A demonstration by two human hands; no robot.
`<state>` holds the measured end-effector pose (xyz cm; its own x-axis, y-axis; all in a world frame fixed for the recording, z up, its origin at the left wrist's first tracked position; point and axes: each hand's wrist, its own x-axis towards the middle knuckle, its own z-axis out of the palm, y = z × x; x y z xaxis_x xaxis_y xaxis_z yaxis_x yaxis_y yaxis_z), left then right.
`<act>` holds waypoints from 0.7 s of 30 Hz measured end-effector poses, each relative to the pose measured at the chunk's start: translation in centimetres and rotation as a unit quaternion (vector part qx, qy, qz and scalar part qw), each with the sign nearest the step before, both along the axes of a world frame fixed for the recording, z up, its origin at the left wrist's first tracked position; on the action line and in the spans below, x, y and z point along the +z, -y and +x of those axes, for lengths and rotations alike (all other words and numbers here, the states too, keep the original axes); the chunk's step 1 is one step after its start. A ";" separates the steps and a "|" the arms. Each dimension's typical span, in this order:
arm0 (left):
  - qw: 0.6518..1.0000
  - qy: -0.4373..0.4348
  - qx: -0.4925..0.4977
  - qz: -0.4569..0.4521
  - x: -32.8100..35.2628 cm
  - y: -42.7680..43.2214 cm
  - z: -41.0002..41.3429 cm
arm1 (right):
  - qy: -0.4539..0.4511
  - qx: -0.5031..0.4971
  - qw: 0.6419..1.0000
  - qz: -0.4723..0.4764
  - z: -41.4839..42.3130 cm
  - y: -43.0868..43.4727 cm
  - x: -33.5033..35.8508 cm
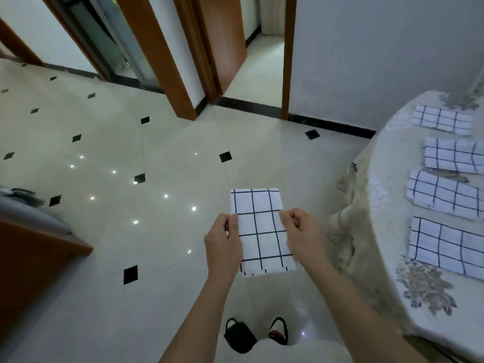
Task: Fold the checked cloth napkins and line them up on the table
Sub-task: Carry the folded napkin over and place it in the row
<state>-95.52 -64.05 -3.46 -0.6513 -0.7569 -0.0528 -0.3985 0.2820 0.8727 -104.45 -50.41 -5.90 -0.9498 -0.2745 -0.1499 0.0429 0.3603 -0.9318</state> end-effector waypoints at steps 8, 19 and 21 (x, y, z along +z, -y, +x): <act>0.993 0.007 -0.116 0.015 -1.3 -0.5 -12.1 | 0.010 -0.113 0.993 -0.012 -8.4 -2.2 -0.6; 0.912 -0.006 -0.408 0.027 -1.9 -5.7 -34.6 | 0.004 -0.388 0.922 0.001 -21.2 -7.9 0.2; 0.885 -0.014 -0.464 0.031 -1.5 -7.9 -37.6 | 0.003 -0.446 0.895 -0.004 -22.3 -9.4 0.5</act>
<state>-133.08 -56.16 -4.99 -0.9928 0.1092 -0.0502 0.0014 0.4280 0.9038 -126.76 -41.02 -5.36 -0.7903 0.5923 -0.1569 0.3152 0.1734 -0.9331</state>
